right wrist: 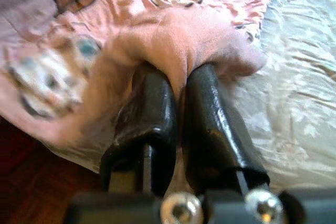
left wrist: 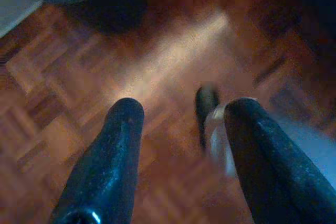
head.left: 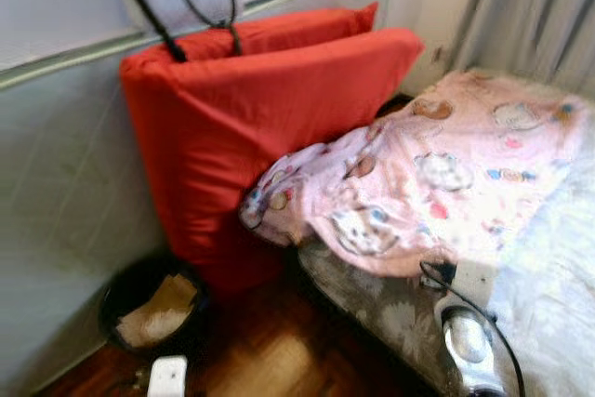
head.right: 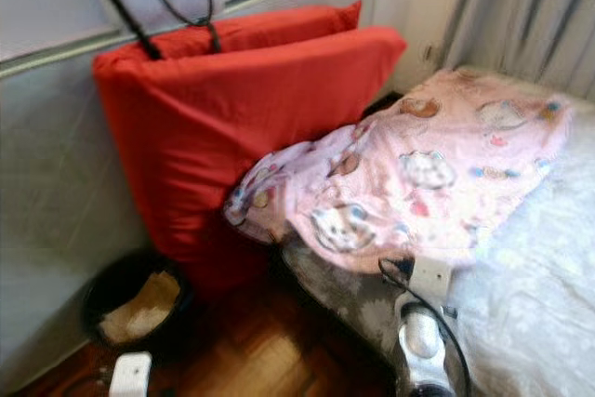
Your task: Clean up the room
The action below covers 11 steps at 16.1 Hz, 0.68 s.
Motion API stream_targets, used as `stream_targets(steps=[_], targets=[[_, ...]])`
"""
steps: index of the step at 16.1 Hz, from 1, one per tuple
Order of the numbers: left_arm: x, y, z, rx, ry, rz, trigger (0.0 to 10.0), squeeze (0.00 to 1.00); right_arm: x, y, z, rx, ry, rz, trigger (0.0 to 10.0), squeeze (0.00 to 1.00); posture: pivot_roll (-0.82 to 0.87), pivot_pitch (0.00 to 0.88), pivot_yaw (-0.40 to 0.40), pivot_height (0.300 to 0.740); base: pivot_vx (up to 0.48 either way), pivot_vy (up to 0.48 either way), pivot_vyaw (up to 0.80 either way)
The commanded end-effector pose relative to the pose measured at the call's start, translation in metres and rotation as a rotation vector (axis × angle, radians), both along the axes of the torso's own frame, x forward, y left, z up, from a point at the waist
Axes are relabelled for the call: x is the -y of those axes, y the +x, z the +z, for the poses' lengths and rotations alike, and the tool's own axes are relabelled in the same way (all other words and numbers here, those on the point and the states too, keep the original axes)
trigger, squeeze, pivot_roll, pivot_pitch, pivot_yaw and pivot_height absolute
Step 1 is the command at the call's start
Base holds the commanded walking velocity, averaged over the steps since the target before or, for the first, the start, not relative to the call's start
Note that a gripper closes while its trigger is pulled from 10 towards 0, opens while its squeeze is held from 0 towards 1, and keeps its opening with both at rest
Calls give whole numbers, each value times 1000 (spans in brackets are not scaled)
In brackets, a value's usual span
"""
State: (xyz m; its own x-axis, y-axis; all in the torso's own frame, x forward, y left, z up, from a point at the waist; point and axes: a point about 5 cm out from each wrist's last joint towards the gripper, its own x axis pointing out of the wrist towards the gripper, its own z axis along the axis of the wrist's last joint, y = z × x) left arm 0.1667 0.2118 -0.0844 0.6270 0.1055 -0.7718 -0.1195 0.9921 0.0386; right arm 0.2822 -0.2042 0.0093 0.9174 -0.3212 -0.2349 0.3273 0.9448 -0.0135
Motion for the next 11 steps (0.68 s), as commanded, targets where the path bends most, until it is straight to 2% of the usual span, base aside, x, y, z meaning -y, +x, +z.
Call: stream_targets(steps=[1,6,11], targets=[[-2,-2,-1,-13,15,-4,10000,0,3,-2,0,4,-21,-4,10000,0,69,0,16,740,0,0,0],[-2,-5,-2,-25,15,-5,10000,0,10,-7,-5,-43,-40,-34,10000,0,68,0,12,740,0,0,0],[-2,-8,-4,-37,13,-11,10000,0,10,-11,-11,-89,-44,-33,10000,0,68,0,11,740,0,0,0]])
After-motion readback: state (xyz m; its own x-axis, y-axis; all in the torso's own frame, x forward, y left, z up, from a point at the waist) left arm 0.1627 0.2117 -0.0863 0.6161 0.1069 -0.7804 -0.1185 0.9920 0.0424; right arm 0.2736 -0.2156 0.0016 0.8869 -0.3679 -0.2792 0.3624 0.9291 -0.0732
